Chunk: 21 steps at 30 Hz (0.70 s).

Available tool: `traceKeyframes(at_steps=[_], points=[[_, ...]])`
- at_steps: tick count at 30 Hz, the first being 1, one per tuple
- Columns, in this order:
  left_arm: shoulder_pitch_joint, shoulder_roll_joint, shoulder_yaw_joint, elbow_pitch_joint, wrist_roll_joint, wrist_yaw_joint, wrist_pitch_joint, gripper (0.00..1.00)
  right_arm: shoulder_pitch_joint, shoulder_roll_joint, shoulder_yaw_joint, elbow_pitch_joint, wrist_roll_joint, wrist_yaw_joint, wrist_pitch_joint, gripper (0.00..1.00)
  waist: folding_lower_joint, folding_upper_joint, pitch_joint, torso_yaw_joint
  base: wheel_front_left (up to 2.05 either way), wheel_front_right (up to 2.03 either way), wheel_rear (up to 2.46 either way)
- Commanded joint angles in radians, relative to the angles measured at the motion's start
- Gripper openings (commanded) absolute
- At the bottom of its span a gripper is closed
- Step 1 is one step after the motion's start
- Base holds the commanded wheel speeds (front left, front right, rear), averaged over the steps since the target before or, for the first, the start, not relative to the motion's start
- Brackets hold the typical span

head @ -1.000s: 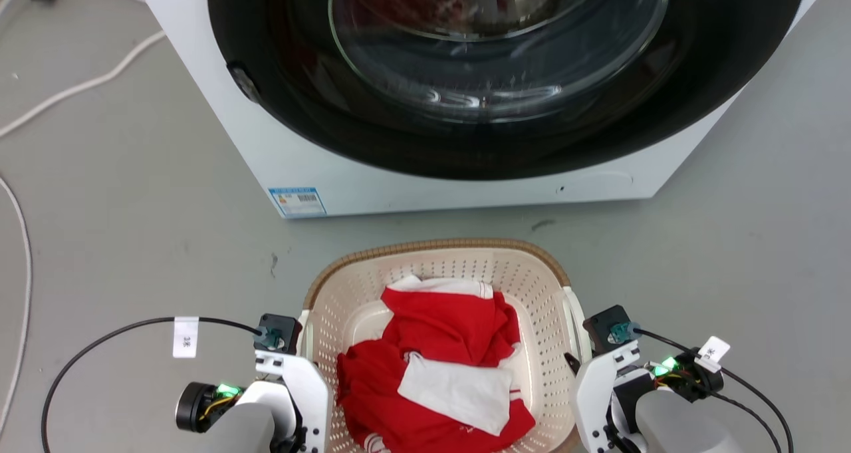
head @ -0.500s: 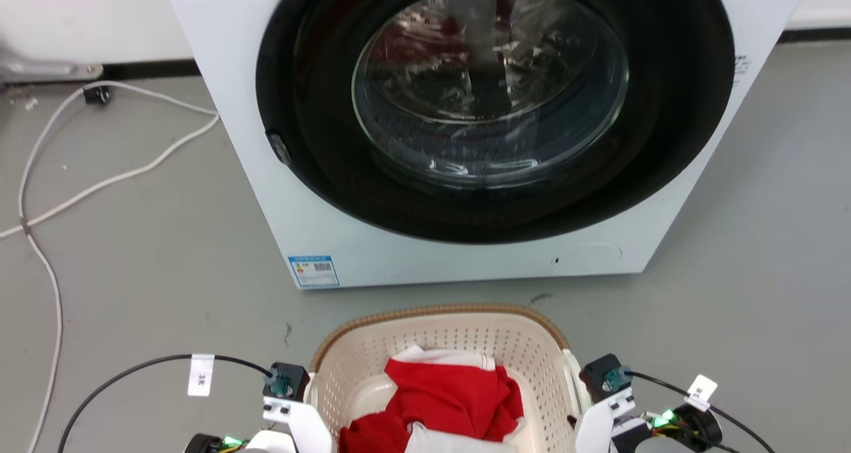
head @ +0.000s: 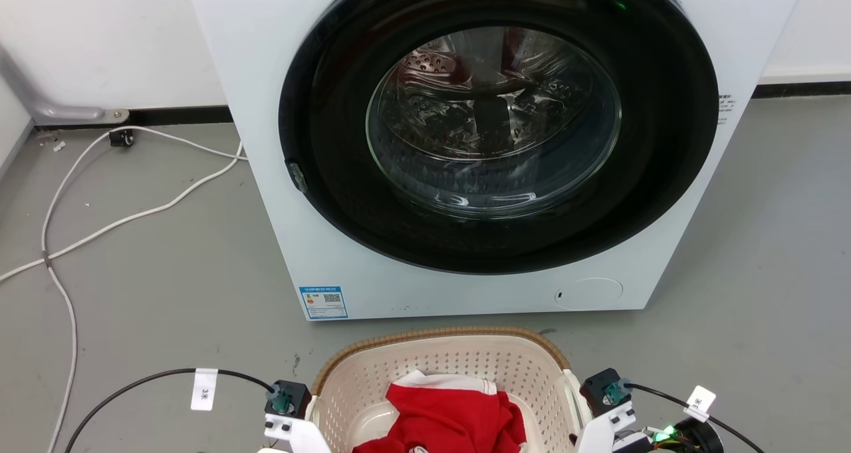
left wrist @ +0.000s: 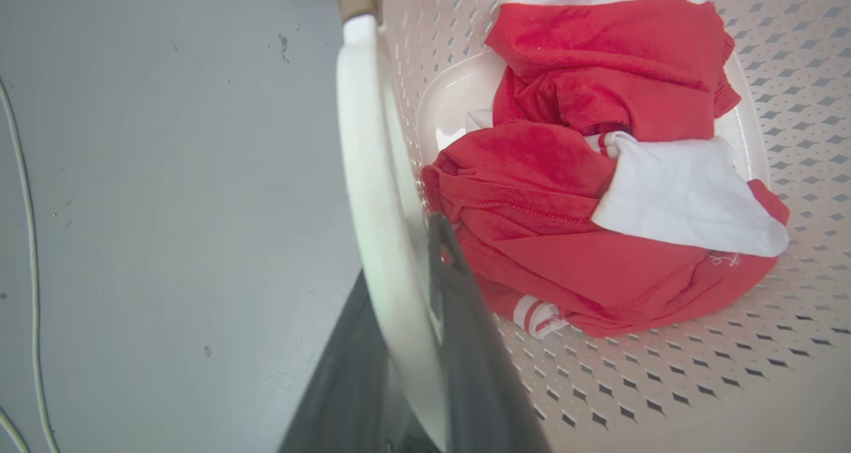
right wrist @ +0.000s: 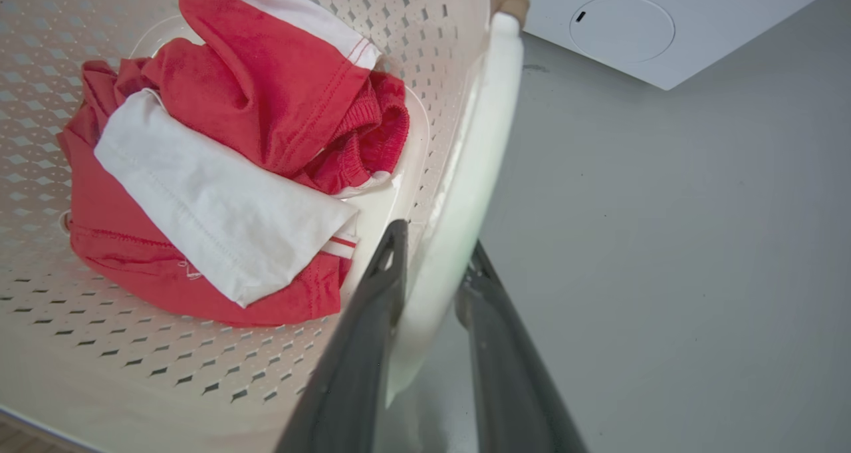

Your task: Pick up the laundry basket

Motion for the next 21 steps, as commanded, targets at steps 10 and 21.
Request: traceKeyframes(at_steps=[10,21], points=[[0.014,0.004,-0.052,-0.012,-0.06,-0.004,0.01,0.0,0.016,-0.011,0.043,-0.001,0.039,0.0,0.016,0.0,0.0002,-0.0001,-0.016,0.001,0.0,0.0,0.0],[0.006,0.012,-0.098,-0.01,-0.113,-0.004,0.005,0.0,0.008,-0.021,0.076,0.0,0.077,0.0,0.022,0.0,0.0002,-0.0001,-0.013,0.004,0.0,0.0,0.0]])
